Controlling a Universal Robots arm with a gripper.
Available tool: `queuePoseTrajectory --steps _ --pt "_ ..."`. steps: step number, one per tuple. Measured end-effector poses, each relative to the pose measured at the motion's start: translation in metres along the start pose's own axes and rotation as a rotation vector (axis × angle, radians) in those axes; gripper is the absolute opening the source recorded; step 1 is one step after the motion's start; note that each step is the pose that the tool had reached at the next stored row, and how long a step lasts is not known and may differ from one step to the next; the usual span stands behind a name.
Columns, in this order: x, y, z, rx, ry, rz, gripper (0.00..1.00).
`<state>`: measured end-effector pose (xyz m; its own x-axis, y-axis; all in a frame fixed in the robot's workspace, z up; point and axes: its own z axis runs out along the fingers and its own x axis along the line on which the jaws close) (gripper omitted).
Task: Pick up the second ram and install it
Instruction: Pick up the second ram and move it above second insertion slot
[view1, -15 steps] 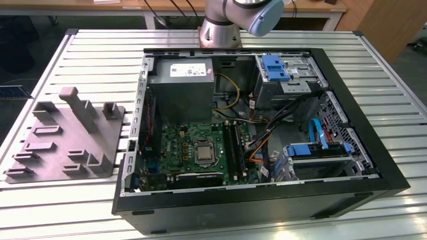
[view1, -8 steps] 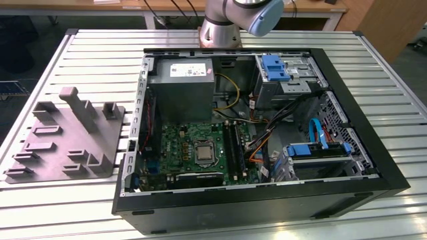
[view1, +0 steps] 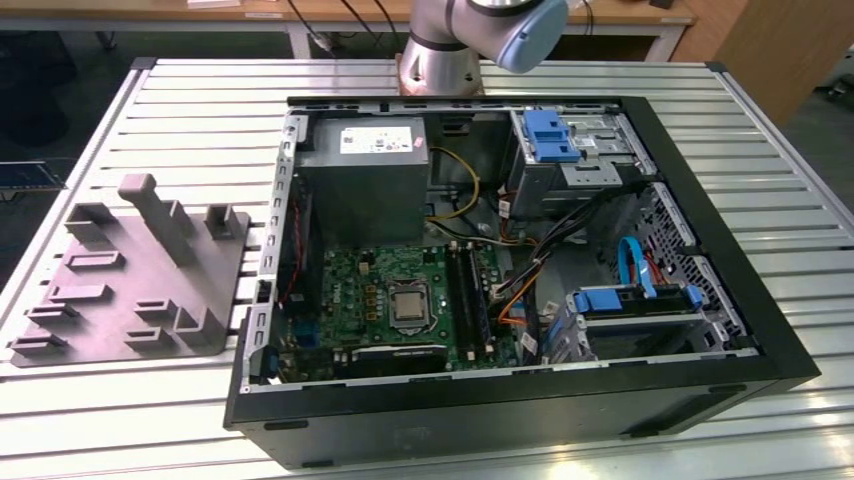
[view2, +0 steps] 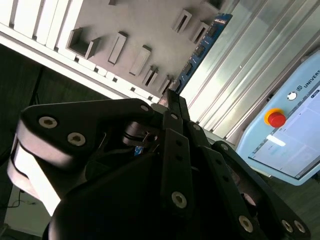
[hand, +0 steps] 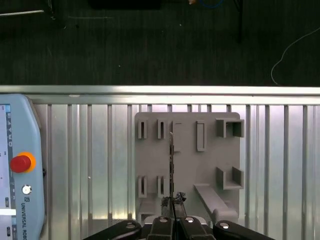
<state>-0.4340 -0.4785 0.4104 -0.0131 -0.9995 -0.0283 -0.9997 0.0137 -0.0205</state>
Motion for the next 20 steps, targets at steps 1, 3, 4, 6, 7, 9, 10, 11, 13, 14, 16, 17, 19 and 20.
queuePoseTrajectory --steps 1,3,4,6,7,9,10,11,13,14,16,17,19,20 --pt "0.0000 -0.0031 0.0001 0.0001 0.0000 0.000 0.11" --pt "-0.0001 -0.0097 0.0002 0.0000 0.0000 0.000 0.11" --pt "-0.0001 -0.0130 0.0003 0.0000 0.0000 0.000 0.11" --pt "-0.0002 -0.0206 0.0004 -0.0001 0.0000 0.000 0.11" --pt "-0.0003 -0.0247 0.0005 -0.0002 0.0001 0.000 0.11" --pt "-0.0004 -0.0335 0.0008 -0.0003 -0.0001 0.000 0.11" --pt "-0.0005 -0.0380 0.0008 -0.0005 0.0000 0.000 0.11" --pt "-0.0005 -0.0425 0.0009 -0.0007 0.0000 0.000 0.11" --pt "-0.0006 -0.0518 0.0011 -0.0008 0.0000 0.000 0.11" --pt "-0.0007 -0.0562 0.0012 -0.0010 0.0000 0.000 0.11" --pt "-0.0008 -0.0646 0.0014 -0.0011 0.0000 0.000 0.11" --pt "-0.0009 -0.0689 0.0015 -0.0011 0.0000 0.000 0.11" --pt "-0.0010 -0.0778 0.0017 -0.0013 -0.0001 0.000 0.11" --pt "-0.0010 -0.0822 0.0018 -0.0016 0.0000 0.000 0.11"
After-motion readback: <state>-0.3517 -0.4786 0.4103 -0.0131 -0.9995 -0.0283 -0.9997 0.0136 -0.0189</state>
